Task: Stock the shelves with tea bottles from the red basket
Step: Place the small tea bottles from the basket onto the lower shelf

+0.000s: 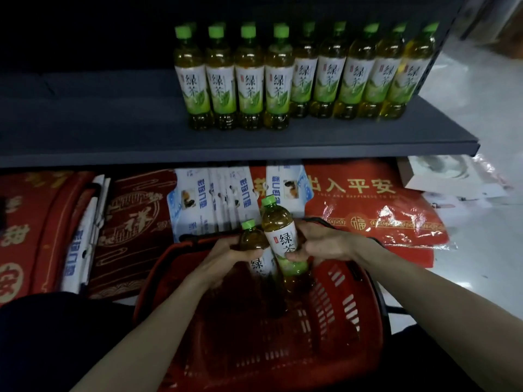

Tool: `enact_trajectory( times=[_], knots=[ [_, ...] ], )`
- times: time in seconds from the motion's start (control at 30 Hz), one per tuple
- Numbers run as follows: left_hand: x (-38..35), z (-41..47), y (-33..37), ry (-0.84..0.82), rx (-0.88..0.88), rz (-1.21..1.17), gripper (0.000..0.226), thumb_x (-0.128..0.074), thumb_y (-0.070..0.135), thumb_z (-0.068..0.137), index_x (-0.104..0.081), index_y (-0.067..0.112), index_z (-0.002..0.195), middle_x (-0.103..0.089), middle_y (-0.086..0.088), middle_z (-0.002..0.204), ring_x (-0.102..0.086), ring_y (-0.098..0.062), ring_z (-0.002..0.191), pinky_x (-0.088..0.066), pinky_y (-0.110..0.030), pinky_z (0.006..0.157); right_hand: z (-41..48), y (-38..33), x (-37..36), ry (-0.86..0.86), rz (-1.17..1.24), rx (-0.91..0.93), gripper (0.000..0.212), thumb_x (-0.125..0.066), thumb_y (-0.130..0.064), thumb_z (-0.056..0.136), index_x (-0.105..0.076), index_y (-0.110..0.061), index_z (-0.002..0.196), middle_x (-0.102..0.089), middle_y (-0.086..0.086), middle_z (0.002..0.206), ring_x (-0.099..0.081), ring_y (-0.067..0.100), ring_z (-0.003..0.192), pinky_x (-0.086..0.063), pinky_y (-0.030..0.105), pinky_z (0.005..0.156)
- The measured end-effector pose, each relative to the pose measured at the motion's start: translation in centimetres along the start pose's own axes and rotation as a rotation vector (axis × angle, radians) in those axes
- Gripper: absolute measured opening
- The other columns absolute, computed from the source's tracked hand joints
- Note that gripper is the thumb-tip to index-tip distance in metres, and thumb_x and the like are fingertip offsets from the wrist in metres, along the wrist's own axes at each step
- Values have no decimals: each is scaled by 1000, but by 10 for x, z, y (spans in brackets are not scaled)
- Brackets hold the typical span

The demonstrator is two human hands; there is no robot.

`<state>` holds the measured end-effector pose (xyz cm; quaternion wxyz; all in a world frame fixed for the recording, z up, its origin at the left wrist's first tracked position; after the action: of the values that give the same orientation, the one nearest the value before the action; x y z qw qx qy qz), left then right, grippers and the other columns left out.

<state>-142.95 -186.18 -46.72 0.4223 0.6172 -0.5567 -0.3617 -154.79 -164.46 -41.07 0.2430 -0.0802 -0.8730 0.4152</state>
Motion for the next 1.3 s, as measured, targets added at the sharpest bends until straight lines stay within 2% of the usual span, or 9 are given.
enact_trajectory(
  times=[0.1, 0.27, 0.4, 0.5, 0.7, 0.83, 0.93, 1.13, 1.3],
  knots=[
    [4, 7, 28, 9, -30, -98, 54, -90, 16, 75, -72, 21, 125, -78, 2, 122, -69, -20, 121, -54, -53, 104, -3, -20, 19, 3, 46, 46, 74, -76, -9, 92, -36, -25, 153, -57, 5, 147, -52, 28, 134, -54, 56, 103],
    [7, 14, 91, 21, -176, -104, 48, -81, 3, 82, -69, 12, 128, -77, -5, 122, -74, -22, 113, -61, -47, 96, -3, -46, 47, 61, 126, 170, 70, -76, -11, 93, -40, -27, 150, -68, 3, 135, -63, 28, 126, -55, 62, 97],
    [9, 21, 138, 78, -281, -61, 40, -82, 7, 84, -72, 16, 122, -79, 1, 115, -75, -20, 110, -63, -42, 89, -4, -56, 72, 180, 134, 275, 61, -75, -8, 93, -47, -29, 143, -74, 2, 122, -73, 22, 110, -63, 48, 89],
    [5, 26, 163, 131, -370, -76, 40, -85, 13, 82, -72, 19, 119, -79, 4, 113, -75, -15, 107, -62, -32, 79, -5, -66, 90, 275, 135, 367, 53, -77, -5, 90, -57, -32, 130, -76, 0, 117, -71, 19, 113, -60, 41, 96],
    [-11, 41, 211, 226, -570, -6, 41, -89, 22, 80, -73, 26, 118, -79, 9, 115, -73, -13, 111, -59, -41, 95, -3, -72, 120, 491, 220, 513, 56, -80, 0, 86, -57, -15, 135, -76, -1, 116, -71, 8, 111, -60, 23, 87],
    [-24, 53, 241, 223, -679, 10, 34, -80, 7, 88, -72, 28, 113, -80, 14, 106, -74, -5, 103, -58, -22, 83, -1, -78, 133, 698, 309, 599, 54, -79, -2, 87, -56, -12, 135, -73, -3, 115, -70, -1, 101, -56, 13, 78],
    [-34, 62, 262, 221, -770, 22, 37, -75, -1, 90, -70, 25, 115, -80, 11, 108, -73, -5, 106, -56, -16, 82, 3, -84, 143, 810, 329, 661, 54, -78, -4, 89, -57, -14, 137, -72, -5, 118, -68, 6, 109, -56, 13, 82],
    [-49, 93, 285, 316, -868, 11, 47, -75, 1, 91, -65, 11, 135, -77, 3, 119, -71, -9, 114, -58, -27, 97, 14, -86, 163, 965, 336, 704, 55, -74, -1, 91, -56, -17, 141, -69, -6, 126, -64, 8, 119, -56, 25, 98],
    [-63, 120, 291, 323, -865, -3, 65, -76, 4, 92, -50, 10, 151, -78, 15, 110, -71, -4, 113, -57, -27, 100, 24, -77, 176, 1006, 398, 691, 59, -70, 3, 93, -53, -18, 146, -67, -10, 128, -60, -1, 120, -56, 18, 95]
  ],
)
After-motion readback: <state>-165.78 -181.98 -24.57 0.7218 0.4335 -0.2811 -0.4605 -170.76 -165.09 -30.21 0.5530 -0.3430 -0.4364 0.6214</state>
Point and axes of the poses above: each hand's wrist, its own z-axis towards the middle knuckle, its own x-axis out of the back of the hand, y = z × x, the point moved 2 cm from there along z, towards the middle knuckle
